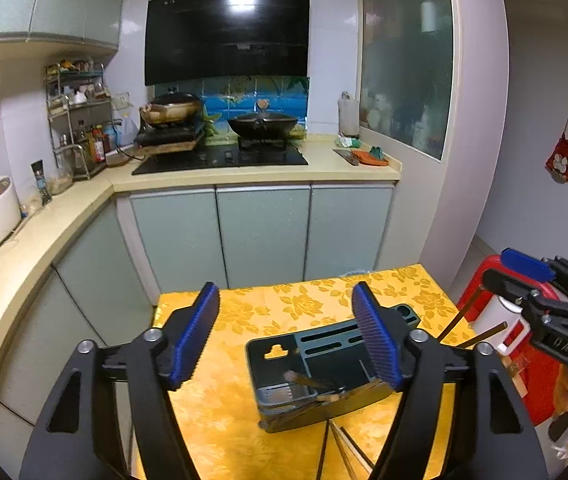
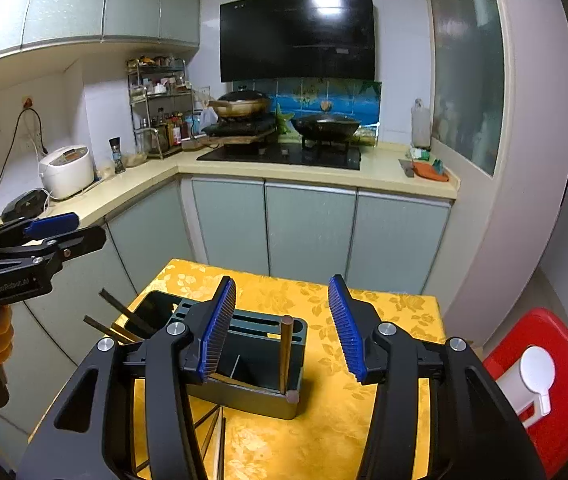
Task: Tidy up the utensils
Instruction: 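Open both tools to release the chopsticks into the holder, then withdraw both open tools from the holder back over the loose chopsticks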
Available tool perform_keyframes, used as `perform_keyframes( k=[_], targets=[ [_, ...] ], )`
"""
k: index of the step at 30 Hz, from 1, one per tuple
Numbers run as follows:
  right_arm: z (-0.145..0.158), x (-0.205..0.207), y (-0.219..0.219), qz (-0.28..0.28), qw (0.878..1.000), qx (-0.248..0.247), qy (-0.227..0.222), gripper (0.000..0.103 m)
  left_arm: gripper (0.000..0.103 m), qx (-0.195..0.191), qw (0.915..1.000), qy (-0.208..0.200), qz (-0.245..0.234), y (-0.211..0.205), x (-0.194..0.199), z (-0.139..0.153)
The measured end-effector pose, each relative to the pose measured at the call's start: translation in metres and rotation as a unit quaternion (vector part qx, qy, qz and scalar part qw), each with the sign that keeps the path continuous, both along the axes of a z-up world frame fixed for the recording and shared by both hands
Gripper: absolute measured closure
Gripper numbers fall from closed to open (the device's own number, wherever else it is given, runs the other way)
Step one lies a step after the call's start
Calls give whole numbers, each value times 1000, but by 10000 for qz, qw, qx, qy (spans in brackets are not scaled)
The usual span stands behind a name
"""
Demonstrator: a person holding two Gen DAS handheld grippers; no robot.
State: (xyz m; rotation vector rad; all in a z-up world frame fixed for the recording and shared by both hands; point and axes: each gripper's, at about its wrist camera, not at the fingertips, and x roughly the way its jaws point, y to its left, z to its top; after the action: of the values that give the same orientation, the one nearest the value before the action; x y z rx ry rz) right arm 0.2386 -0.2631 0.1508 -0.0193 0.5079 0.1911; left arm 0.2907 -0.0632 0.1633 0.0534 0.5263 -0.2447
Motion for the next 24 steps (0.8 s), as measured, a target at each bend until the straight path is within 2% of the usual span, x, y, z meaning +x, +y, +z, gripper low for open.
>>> perform_keyframes(
  k=[3,9,24],
  targets=[
    [3,-11,-4,-5,10000,16,-73,54,31,-17,10000,-55,27,6,-9,0],
    [0,-40,-11,-30,9996,72,-262,54,30,-28,9998,-130,113,22,-33,-10],
    [-42,-109,-11,-152,9985,-86,-525,54,29,-98,9994,22,324,53,-97,-71]
  ],
)
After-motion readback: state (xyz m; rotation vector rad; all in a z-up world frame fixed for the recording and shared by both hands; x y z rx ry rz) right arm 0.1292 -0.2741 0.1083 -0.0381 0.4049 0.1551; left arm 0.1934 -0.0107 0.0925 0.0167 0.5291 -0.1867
